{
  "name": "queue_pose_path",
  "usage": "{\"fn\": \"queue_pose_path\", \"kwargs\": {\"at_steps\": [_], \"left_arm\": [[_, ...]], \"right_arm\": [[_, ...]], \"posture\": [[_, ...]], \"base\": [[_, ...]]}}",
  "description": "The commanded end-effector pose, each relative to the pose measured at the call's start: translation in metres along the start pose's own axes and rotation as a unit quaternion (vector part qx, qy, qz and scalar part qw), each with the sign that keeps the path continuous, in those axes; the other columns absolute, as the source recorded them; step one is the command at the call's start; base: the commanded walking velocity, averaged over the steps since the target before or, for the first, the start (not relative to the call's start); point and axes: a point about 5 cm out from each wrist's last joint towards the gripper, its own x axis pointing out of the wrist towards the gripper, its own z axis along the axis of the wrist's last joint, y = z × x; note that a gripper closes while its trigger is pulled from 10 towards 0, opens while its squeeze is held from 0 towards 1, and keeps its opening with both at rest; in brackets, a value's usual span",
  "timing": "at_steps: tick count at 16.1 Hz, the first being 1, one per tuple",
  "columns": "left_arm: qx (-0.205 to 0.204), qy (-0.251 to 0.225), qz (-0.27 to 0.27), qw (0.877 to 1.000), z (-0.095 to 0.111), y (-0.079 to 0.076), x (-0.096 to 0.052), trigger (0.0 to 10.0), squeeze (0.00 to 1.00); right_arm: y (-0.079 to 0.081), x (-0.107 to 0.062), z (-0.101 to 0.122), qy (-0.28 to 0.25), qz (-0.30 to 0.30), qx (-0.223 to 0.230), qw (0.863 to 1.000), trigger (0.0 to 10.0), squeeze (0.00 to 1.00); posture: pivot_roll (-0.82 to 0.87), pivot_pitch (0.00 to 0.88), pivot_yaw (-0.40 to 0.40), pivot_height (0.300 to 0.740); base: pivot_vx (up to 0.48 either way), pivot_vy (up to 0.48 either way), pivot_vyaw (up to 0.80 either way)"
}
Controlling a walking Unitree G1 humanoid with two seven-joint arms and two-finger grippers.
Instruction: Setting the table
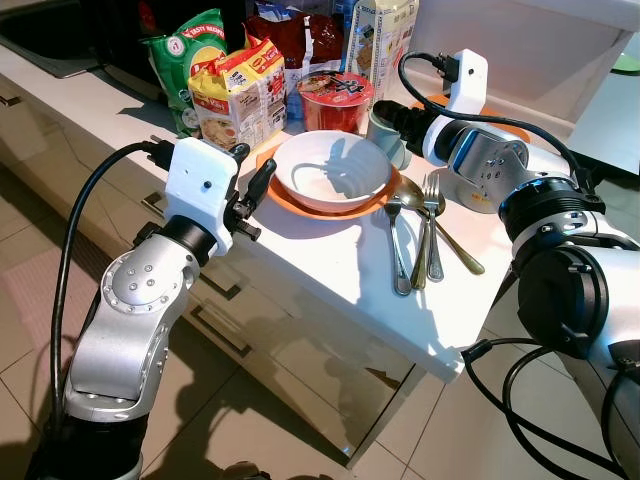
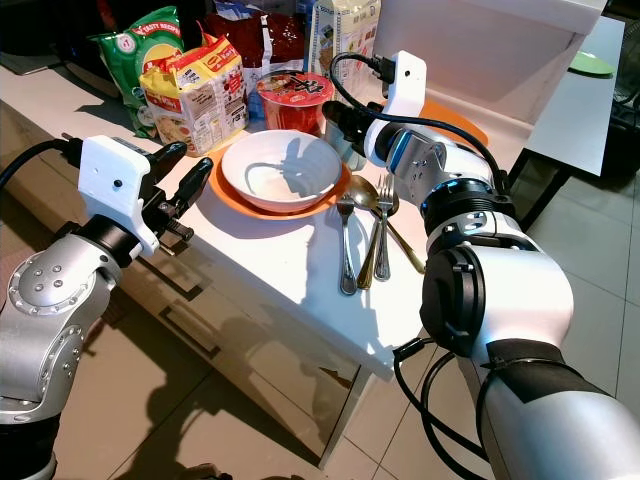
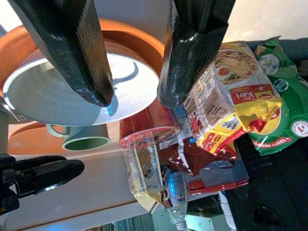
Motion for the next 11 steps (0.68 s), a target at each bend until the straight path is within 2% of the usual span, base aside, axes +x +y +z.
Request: {"fn": "queue_pose_path", "kwargs": {"at_steps": [1,3,4,6,11], "left_arm": [[0.006,-0.001,-0.006,1.0,0.001,-0.001,0.0,10.0,0.0],[0.006,0.0,-0.007,1.0,0.001,-0.002,-0.001,10.0,0.0],[0.006,0.002,-0.012,1.0,0.001,-0.003,-0.001,10.0,0.0],[0.006,0.005,-0.017,1.0,0.0,-0.005,-0.002,10.0,0.0],[0.008,0.009,-0.012,1.0,0.001,-0.004,-0.007,10.0,0.0]], "right_arm": [[-0.003,-0.001,0.004,-0.002,-0.012,-0.003,1.0,10.0,1.0],[-0.005,-0.001,0.001,0.007,-0.027,-0.018,0.999,10.0,1.0],[-0.007,-0.001,-0.006,0.027,-0.04,-0.03,0.998,10.0,0.85],[-0.007,0.0,-0.014,0.05,-0.052,-0.046,0.996,10.0,0.0],[0.006,0.006,-0.017,0.063,-0.035,-0.048,0.996,10.0,0.0]], "posture": [[0.14,0.0,-0.058,0.74],[0.15,0.0,-0.06,0.74],[0.15,0.0,-0.059,0.74],[0.15,0.0,-0.058,0.74],[0.16,0.0,-0.071,0.74]], "base": [[0.0,0.0,0.0],[0.0,0.0,0.0],[0.0,0.0,0.0],[0.0,0.0,0.0],[0.0,0.0,0.0]]}}
